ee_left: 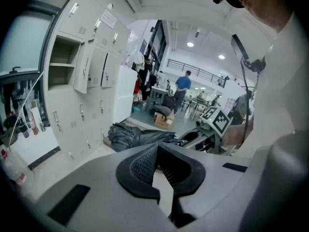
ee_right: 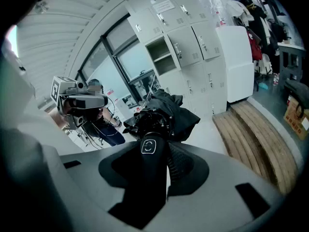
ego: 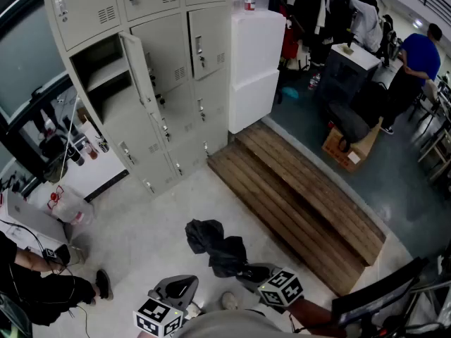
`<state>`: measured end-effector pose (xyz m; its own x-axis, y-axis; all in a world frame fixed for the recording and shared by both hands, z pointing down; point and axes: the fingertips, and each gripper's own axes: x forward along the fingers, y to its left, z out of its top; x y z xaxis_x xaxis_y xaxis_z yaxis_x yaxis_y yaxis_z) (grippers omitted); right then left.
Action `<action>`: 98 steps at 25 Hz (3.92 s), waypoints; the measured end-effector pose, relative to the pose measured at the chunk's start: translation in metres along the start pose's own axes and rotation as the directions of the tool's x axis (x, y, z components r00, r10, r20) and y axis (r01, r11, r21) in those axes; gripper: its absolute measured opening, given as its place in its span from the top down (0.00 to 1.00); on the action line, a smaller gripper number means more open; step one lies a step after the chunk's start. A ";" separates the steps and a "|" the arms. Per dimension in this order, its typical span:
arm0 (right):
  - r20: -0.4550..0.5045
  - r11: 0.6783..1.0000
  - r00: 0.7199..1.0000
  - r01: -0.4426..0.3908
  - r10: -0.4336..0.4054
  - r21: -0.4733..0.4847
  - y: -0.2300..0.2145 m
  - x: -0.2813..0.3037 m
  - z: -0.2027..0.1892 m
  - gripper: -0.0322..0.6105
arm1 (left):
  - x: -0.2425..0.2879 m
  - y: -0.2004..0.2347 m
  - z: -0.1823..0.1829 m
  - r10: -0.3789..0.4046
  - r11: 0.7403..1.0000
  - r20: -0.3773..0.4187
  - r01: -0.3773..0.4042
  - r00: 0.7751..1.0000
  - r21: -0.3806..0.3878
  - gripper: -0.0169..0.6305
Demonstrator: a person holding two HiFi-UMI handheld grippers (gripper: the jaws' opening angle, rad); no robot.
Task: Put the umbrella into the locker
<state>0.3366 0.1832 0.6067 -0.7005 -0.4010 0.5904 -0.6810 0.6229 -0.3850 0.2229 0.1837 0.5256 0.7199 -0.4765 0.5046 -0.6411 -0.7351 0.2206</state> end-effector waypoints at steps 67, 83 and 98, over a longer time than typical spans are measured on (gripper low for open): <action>0.393 0.949 0.909 0.234 -0.136 -0.213 -0.001 0.313 0.653 0.71 | -0.162 0.431 0.125 -0.010 0.999 0.285 0.022 0.958 -0.038 0.96; 0.389 0.939 0.914 0.231 -0.119 -0.255 -0.073 0.426 0.820 0.71 | -0.126 0.532 0.186 0.123 0.990 0.309 -0.094 0.943 -0.108 0.96; 0.342 0.916 0.918 0.301 -0.202 -0.267 -0.124 0.529 0.904 0.71 | -0.106 0.597 0.209 0.233 0.969 0.326 -0.188 0.916 -0.162 0.96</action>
<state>-0.1422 -0.7135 0.3253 -0.5786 -0.7235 0.3765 -0.7772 0.6291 0.0146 -0.1806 -0.3054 0.4293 0.5972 -0.7647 0.2419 -0.7996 -0.5442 0.2538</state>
